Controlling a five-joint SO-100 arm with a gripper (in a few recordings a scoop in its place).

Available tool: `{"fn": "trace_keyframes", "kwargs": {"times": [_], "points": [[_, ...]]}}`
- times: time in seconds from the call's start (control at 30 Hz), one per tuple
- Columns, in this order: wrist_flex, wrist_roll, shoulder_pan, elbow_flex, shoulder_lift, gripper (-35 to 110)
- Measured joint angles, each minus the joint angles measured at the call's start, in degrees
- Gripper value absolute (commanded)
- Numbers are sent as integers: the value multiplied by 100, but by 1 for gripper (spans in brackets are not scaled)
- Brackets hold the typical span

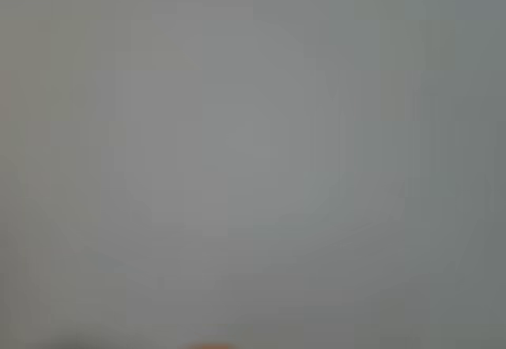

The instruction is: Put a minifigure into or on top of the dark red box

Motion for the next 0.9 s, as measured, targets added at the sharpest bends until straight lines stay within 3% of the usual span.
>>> {"fn": "trace_keyframes", "kwargs": {"times": [0.9], "points": [[9,-9,-62,0,0,1]]}}
